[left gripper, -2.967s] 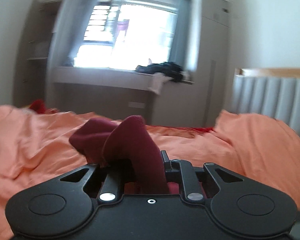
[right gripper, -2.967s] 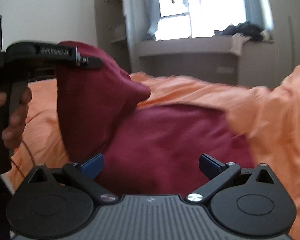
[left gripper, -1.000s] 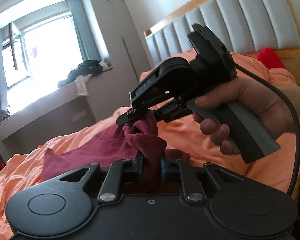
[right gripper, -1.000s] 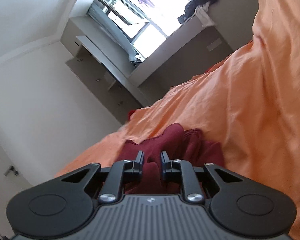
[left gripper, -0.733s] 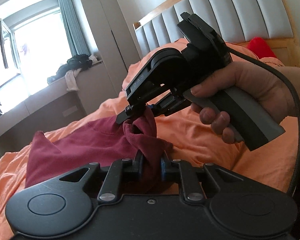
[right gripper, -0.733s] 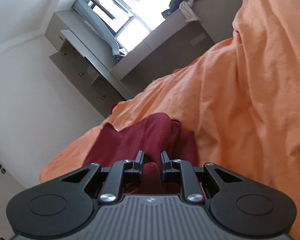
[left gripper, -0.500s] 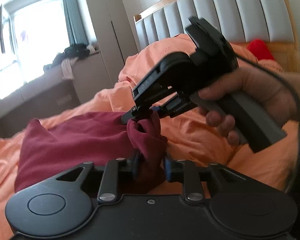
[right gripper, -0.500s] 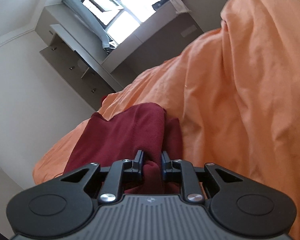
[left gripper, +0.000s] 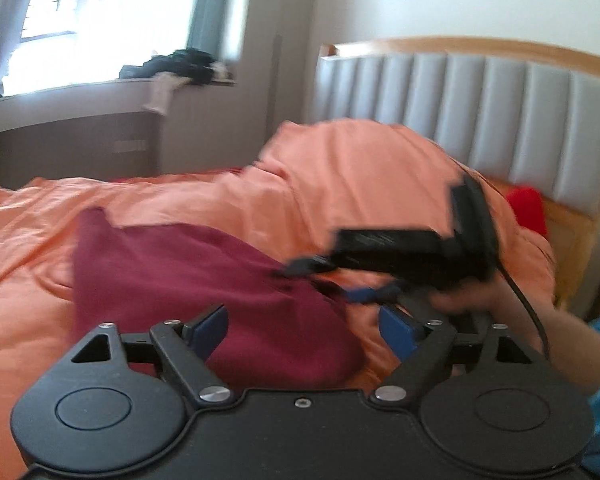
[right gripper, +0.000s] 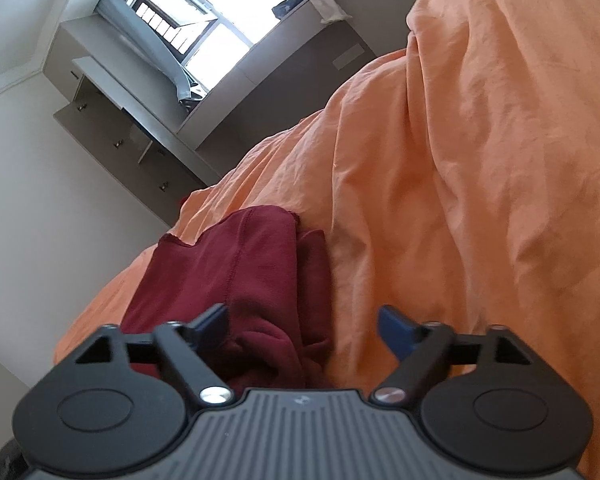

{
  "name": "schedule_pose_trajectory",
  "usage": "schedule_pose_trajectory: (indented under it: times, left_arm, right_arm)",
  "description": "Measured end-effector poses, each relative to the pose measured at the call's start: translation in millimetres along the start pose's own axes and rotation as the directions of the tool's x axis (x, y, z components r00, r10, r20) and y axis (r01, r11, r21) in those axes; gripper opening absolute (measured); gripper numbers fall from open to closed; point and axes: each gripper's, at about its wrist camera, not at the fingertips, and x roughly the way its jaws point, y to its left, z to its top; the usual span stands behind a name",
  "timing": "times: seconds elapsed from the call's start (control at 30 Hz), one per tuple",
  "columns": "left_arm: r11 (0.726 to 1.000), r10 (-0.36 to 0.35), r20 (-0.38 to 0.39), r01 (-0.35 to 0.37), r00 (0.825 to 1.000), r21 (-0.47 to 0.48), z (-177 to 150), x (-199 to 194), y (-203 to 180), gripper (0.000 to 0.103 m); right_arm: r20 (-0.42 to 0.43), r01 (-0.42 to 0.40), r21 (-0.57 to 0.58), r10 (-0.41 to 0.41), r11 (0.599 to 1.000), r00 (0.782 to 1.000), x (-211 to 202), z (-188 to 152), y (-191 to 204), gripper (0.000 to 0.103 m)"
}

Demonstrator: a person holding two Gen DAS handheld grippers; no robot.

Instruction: Fold small clothes

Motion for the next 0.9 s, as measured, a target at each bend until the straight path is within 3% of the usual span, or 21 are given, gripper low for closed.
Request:
schedule_pose_trajectory:
  times: [0.17,0.27,0.37,0.47,0.57,0.9]
  left_arm:
    - [0.989,0.127,0.039,-0.123,0.991,-0.088,12,-19,36,0.098]
    - [0.970,0.214,0.008,-0.212,0.977,-0.119,13,-20,58,0.102]
    - [0.955,0.255,-0.033,-0.257,0.966,-0.146,9,-17,74,0.102]
    - [0.946,0.242,-0.081,-0.254,0.967,-0.201,2,-13,91,0.102]
    - [0.938,0.210,-0.143,-0.240,0.967,-0.251,-8,-3,102,0.102]
    - [0.930,0.203,-0.141,-0.236,0.969,-0.282,-19,0,109,0.103]
  right_arm:
    - [0.008,0.002,-0.006,-0.002,1.000,1.000,1,1,2,0.103]
    - [0.003,0.006,0.012,-0.006,1.000,1.000,4,0,2,0.103]
    - [-0.011,-0.044,0.067,0.045,0.997,0.999,8,-1,-1,0.103]
    - [-0.016,-0.112,0.153,0.116,0.982,0.993,12,-1,-8,0.103]
    - [-0.027,-0.123,0.196,0.131,0.973,0.991,16,-2,-12,0.103]
    - [-0.062,-0.096,0.176,0.108,0.980,0.992,30,-3,-9,0.103]
